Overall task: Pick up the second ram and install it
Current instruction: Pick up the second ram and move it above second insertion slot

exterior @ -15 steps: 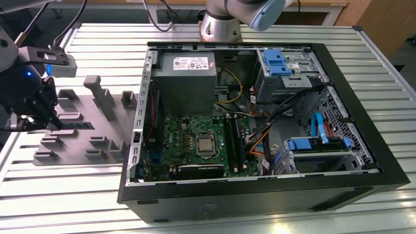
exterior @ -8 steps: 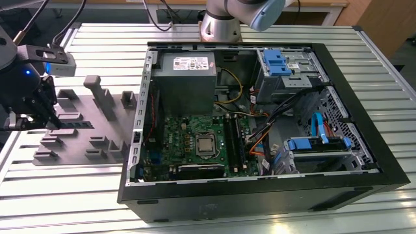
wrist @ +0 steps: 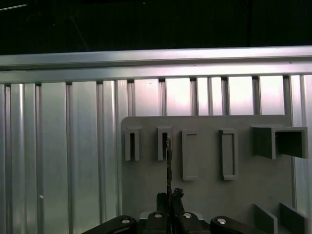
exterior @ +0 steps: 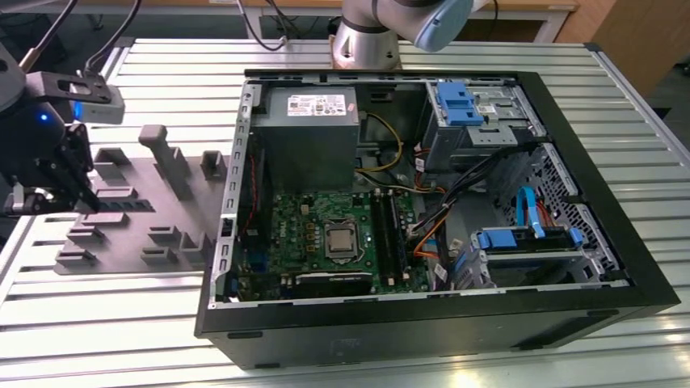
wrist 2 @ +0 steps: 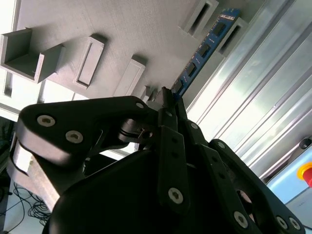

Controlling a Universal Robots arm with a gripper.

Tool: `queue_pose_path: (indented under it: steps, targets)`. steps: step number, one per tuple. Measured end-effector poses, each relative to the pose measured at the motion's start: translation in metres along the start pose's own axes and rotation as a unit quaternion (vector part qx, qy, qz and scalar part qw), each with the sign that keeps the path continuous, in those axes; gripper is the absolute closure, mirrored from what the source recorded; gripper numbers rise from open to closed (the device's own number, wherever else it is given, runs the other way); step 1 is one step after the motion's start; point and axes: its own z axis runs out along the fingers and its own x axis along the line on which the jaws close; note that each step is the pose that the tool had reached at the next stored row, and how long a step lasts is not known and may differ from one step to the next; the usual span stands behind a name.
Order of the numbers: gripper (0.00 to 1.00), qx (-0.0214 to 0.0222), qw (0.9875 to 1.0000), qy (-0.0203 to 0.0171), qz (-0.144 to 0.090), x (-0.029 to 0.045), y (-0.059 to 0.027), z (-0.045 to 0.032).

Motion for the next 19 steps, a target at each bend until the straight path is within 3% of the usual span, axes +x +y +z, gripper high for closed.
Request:
queue_pose_path:
  steps: [19]
  targets:
    - [0.86,0.0,1.0,0.0,0.0,-0.0001,0.0001,-0.0081]
